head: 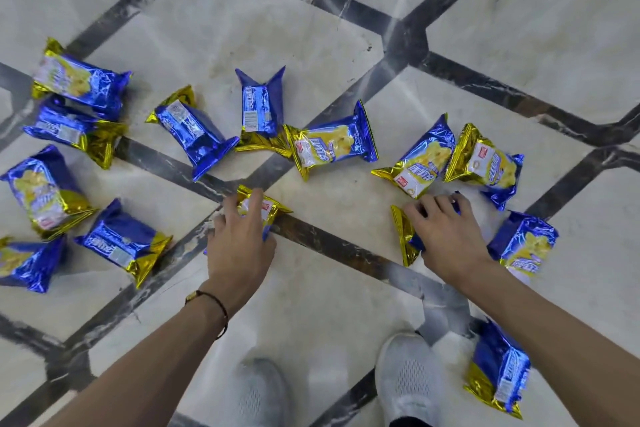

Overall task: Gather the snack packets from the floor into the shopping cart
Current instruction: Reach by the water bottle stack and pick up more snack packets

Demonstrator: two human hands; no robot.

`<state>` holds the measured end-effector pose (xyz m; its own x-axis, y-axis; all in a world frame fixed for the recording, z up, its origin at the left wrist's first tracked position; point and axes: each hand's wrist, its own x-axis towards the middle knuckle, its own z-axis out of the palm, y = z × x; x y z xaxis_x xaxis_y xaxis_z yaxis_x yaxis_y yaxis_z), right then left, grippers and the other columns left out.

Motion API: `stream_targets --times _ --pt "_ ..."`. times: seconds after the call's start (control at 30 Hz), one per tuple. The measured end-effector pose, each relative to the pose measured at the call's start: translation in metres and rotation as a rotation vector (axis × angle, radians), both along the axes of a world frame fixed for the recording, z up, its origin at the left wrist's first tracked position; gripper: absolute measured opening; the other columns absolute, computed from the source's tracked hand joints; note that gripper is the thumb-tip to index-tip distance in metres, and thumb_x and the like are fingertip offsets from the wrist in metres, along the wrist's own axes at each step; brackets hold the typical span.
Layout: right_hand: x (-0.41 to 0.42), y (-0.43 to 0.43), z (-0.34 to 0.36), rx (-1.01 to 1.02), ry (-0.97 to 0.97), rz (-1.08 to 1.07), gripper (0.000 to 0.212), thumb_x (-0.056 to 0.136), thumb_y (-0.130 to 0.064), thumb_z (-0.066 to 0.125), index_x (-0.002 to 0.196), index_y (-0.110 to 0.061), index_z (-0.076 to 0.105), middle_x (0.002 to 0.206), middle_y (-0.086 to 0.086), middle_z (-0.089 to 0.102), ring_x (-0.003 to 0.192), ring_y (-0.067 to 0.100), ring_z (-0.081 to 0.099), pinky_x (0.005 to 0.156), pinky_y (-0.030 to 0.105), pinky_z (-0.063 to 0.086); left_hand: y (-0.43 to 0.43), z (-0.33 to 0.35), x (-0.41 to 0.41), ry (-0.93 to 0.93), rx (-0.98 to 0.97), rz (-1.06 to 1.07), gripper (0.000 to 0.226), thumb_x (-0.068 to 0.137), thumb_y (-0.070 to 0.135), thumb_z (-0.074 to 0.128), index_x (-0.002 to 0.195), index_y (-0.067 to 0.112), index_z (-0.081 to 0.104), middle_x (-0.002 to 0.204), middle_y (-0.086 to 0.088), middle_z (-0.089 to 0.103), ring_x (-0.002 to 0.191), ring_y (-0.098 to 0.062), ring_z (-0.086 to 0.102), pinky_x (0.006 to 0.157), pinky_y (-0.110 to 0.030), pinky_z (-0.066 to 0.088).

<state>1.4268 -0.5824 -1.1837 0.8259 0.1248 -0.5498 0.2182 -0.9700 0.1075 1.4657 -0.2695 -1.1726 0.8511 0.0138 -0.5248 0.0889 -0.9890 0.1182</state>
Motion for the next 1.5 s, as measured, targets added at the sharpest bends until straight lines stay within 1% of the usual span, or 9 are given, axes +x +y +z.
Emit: stream_targets --times 0.17,0.3,0.43,0.53,0.67,0.83,1.07,1.27,1.5 --pt "-0.005 0.003 0.013 0.099 -0.013 -0.049 0.079 0.034 -0.026 0.090 0.103 -0.010 0.055 0.094 0.012 0.058 0.080 0.036 0.059 0.080 0.046 0.047 0.001 0.017 -0.006 0.012 -0.066 0.047 0.076 0.085 0.028 0.068 0.147 0.032 0.026 0.136 -0.014 0.039 0.113 -0.041 0.053 0.082 -0.050 0.056" --pt "-0.010 0.025 0.052 0.223 -0.017 -0.159 0.070 0.046 -0.038 0.087 0.101 -0.009 0.055 0.087 0.011 0.053 0.075 0.035 0.058 0.072 0.041 0.049 -0.003 0.067 -0.008 -0.014 -0.100 0.048 0.073 0.083 0.028 0.068 0.144 0.034 0.029 0.130 -0.010 0.042 0.103 -0.038 0.057 0.075 -0.048 0.056" --pt "-0.003 0.058 0.129 0.329 -0.062 -0.275 0.060 0.063 -0.045 0.075 0.106 -0.015 0.047 0.099 0.006 0.047 0.085 0.030 0.054 0.057 0.034 0.041 -0.011 0.150 0.000 -0.056 -0.094 0.030 0.075 0.079 0.024 0.069 0.143 0.033 0.032 0.129 -0.008 0.043 0.100 -0.036 0.056 0.073 -0.045 0.052" --pt "0.011 0.071 0.204 0.391 -0.129 -0.339 0.061 0.068 -0.046 0.073 0.114 -0.017 0.045 0.106 0.004 0.046 0.093 0.027 0.052 0.055 0.031 0.036 -0.018 0.220 0.012 -0.094 -0.123 0.022 0.072 0.082 0.026 0.067 0.141 0.035 0.028 0.130 -0.008 0.043 0.100 -0.035 0.056 0.070 -0.045 0.053" --pt "0.042 0.073 0.321 0.460 -0.275 -0.419 0.049 0.065 -0.038 0.073 0.099 -0.017 0.044 0.097 0.003 0.047 0.086 0.027 0.052 0.057 0.029 0.030 -0.033 0.330 0.034 -0.205 -0.195 0.051 0.067 0.088 0.037 0.065 0.143 0.035 0.028 0.129 -0.006 0.045 0.101 -0.034 0.058 0.068 -0.047 0.055" --pt "0.094 0.058 0.485 0.539 -0.480 -0.530 0.046 0.073 -0.046 0.062 0.102 -0.014 0.047 0.095 0.001 0.045 0.083 0.028 0.050 0.062 0.030 0.032 -0.056 0.486 0.078 -0.348 -0.261 0.112 0.069 0.086 0.043 0.066 0.146 0.032 0.034 0.132 -0.007 0.045 0.108 -0.033 0.057 0.074 -0.042 0.052" --pt "0.146 0.025 0.715 0.577 -0.811 -0.544 0.047 0.082 -0.047 0.065 0.112 -0.015 0.047 0.101 0.003 0.049 0.089 0.026 0.051 0.071 0.036 0.046 -0.102 0.711 0.131 -0.596 -0.331 0.138 0.068 0.085 0.041 0.065 0.144 0.040 0.031 0.120 0.001 0.042 0.097 -0.029 0.059 0.064 -0.037 0.045" --pt "0.142 -0.001 0.871 0.581 -0.994 -0.589 0.049 0.083 -0.048 0.066 0.112 -0.013 0.048 0.100 0.006 0.048 0.087 0.029 0.051 0.070 0.040 0.045 -0.137 0.867 0.133 -0.734 -0.376 0.074 0.074 0.081 0.040 0.063 0.147 0.036 0.031 0.121 -0.002 0.044 0.103 -0.028 0.055 0.073 -0.043 0.053" --pt "0.093 -0.024 1.011 0.488 -1.094 -0.665 0.049 0.087 -0.055 0.058 0.113 -0.017 0.040 0.104 0.002 0.043 0.089 0.022 0.049 0.067 0.034 0.042 -0.166 1.007 0.103 -0.834 -0.447 -0.032 0.075 0.085 0.043 0.064 0.148 0.037 0.024 0.120 0.000 0.041 0.095 -0.016 0.048 0.068 -0.030 0.041"
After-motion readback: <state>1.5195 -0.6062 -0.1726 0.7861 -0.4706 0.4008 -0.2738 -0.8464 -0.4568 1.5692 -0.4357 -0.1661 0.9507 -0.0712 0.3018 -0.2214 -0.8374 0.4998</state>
